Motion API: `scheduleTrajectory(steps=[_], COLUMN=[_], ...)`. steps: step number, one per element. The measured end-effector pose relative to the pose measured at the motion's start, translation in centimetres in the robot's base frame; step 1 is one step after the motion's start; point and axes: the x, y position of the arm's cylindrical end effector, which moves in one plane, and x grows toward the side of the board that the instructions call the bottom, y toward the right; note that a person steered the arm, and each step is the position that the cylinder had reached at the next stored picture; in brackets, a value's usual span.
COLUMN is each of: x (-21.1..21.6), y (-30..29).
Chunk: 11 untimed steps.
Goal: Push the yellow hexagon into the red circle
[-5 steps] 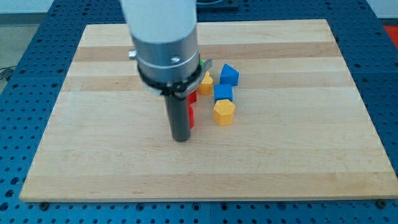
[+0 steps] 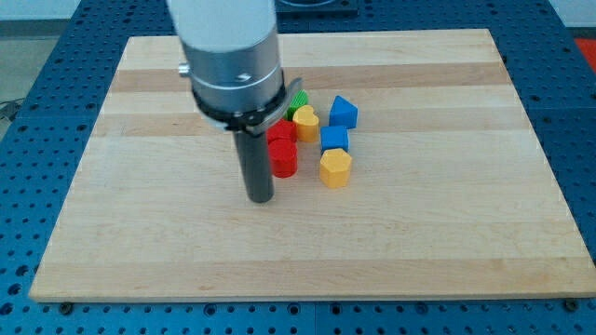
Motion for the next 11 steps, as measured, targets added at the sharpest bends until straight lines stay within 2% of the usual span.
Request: scheduleTrajectory(steps=[3,4,5,6,8,10,11], x=[-0.1,1.4,2.5,2.5,-0.1,-0.1,-0.1], y=[0.5,2.8,7.7,8.8,9.2,8.2,9.5])
